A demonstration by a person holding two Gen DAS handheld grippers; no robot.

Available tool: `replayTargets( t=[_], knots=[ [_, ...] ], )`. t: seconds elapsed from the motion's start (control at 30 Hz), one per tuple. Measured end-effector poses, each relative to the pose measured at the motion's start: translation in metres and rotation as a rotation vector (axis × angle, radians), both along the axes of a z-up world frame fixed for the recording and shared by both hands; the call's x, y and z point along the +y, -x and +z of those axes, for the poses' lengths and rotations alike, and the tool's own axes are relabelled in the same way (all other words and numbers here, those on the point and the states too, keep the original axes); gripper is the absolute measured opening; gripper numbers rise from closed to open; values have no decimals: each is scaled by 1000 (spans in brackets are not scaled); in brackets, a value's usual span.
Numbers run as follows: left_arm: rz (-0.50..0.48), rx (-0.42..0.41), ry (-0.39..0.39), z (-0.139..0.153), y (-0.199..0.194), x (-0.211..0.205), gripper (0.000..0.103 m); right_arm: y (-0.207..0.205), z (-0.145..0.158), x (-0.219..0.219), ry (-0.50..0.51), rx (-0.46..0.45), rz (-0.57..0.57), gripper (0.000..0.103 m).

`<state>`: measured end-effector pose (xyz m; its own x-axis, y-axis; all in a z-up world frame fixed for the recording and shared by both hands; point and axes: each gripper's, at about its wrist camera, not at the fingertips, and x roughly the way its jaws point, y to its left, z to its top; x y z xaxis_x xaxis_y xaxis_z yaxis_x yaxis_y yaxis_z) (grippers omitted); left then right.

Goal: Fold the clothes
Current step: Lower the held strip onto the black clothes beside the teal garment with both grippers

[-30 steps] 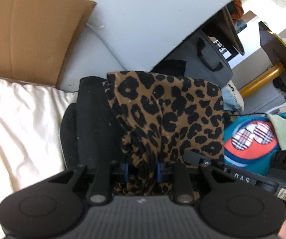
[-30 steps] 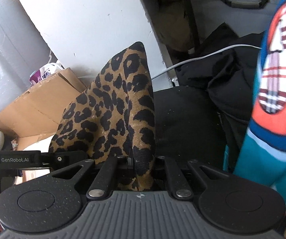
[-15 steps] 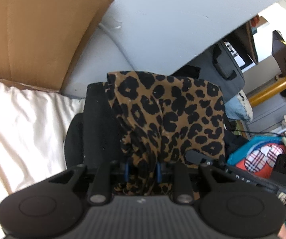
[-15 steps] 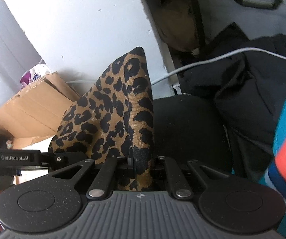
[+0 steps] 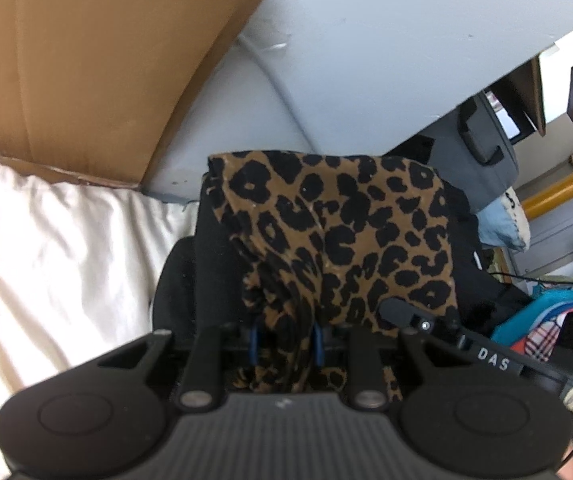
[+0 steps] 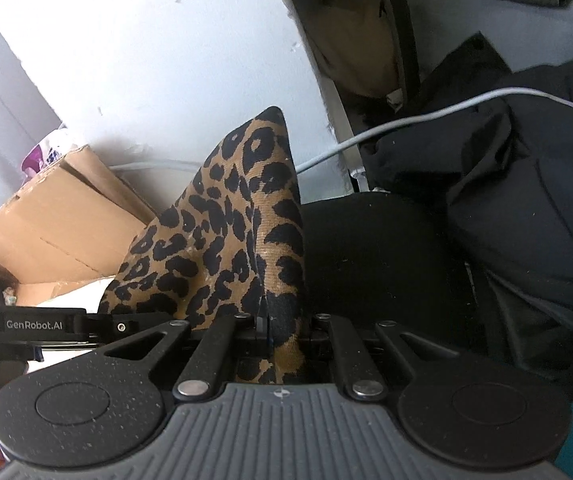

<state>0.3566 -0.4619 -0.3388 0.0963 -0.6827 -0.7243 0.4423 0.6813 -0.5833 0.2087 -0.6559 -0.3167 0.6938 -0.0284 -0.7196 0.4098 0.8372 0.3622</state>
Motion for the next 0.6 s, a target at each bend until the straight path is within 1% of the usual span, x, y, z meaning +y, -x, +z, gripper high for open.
replayTargets(
  t=[0.07,0.1,0.13,0.2,0.27,0.3,0.4,0.5,0.53,0.6],
  knots=[
    [27,6,-27,-5,-3,1,38,-1,-6,-1,0,1,-6,8],
    [37,7,-45,-7,-4,2,39,0,-7,1,24,11,-16,12],
    [40,6,-52,-8,-5,4,42,0,-8,3,52,24,-27,21],
    [35,-8,-61,-6,-7,9,44,5,-9,6,86,37,-61,30],
    [21,-35,-78,-2,-7,13,48,12,-8,10,115,35,-71,31],
    [15,-49,-88,1,-8,15,48,16,-8,12,130,33,-75,35],
    [-3,-99,-104,16,-9,20,44,29,-1,21,170,1,-93,36],
    [-27,-157,-116,32,-11,23,39,41,4,28,201,-32,-105,47],
    [-40,-175,-113,38,-11,23,34,43,5,30,207,-41,-107,49],
    [-80,-217,-116,49,-11,23,32,47,6,35,219,-57,-110,49]
  ],
)
